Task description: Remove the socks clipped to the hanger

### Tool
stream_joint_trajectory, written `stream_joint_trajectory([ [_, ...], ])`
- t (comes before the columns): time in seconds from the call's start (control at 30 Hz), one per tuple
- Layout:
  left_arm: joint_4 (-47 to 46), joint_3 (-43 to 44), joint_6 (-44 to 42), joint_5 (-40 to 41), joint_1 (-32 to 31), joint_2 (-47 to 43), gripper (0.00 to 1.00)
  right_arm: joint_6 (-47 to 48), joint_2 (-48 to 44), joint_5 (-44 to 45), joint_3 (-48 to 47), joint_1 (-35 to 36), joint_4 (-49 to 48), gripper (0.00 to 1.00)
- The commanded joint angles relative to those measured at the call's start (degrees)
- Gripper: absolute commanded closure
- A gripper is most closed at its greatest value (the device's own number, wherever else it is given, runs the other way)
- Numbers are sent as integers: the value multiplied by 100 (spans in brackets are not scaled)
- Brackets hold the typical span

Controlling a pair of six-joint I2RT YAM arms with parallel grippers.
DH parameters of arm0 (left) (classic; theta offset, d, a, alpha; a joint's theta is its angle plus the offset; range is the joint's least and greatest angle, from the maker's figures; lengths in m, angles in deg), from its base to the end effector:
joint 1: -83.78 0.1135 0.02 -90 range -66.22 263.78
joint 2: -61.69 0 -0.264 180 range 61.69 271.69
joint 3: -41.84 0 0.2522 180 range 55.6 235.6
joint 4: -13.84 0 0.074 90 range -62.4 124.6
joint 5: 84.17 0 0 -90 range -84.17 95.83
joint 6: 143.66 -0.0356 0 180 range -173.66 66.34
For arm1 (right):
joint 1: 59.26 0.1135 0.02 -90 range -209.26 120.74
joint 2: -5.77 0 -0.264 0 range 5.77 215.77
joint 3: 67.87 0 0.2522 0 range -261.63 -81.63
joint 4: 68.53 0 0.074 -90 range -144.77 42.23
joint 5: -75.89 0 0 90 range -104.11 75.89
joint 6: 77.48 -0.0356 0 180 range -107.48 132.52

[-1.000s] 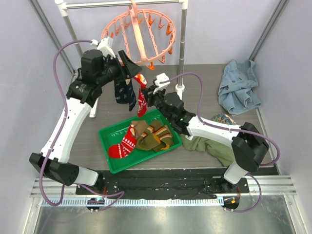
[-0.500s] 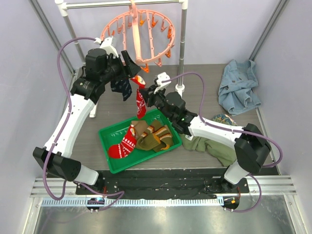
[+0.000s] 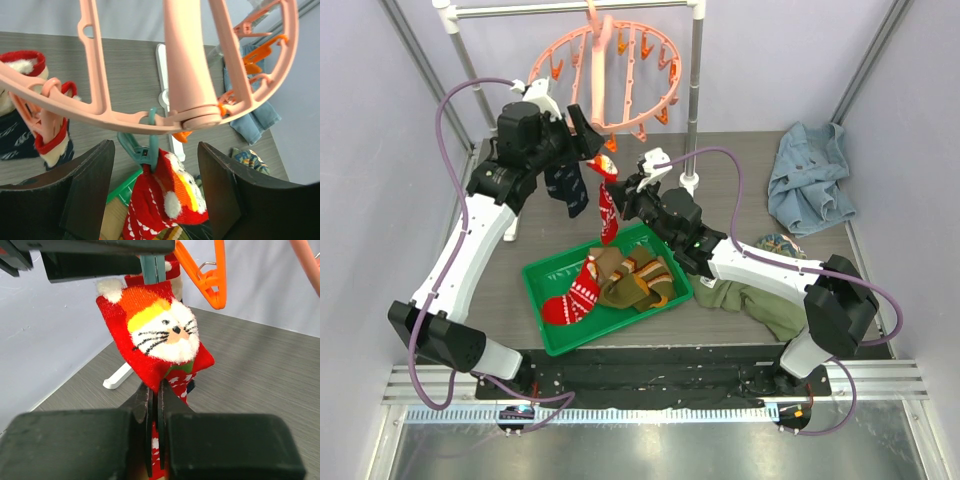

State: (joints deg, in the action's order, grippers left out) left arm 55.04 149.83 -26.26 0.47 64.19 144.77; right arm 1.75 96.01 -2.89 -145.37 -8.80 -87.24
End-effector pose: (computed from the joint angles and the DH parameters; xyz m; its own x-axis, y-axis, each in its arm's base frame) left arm 0.3022 -0.1111 0.4511 -0.4271 -0.3343 -0.8401 0.2498 0.8494 -0.4650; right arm 0.2443 0.2851 0.3332 -0.0533 0.2234 -0.9733 -0.6345 0.7451 0.2057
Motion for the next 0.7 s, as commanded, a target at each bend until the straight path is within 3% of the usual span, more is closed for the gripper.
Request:
stream_joint_trajectory([
  [0.0,-292,-133,-147,185,17,-205,28,-101,-296,-85,-208,8,-163,99],
  [0.37,-538,-213,-156,97,17,-170,37,-532,-314,-419,-156,8,-304,99],
  [0.6,-468,-55,-138,124,26,-39,51,-585,-366,-454,-138,8,-313,99],
  [0.67,-442,-11,-129,141,17,-3,61,-576,-375,-446,-121,8,-295,99],
])
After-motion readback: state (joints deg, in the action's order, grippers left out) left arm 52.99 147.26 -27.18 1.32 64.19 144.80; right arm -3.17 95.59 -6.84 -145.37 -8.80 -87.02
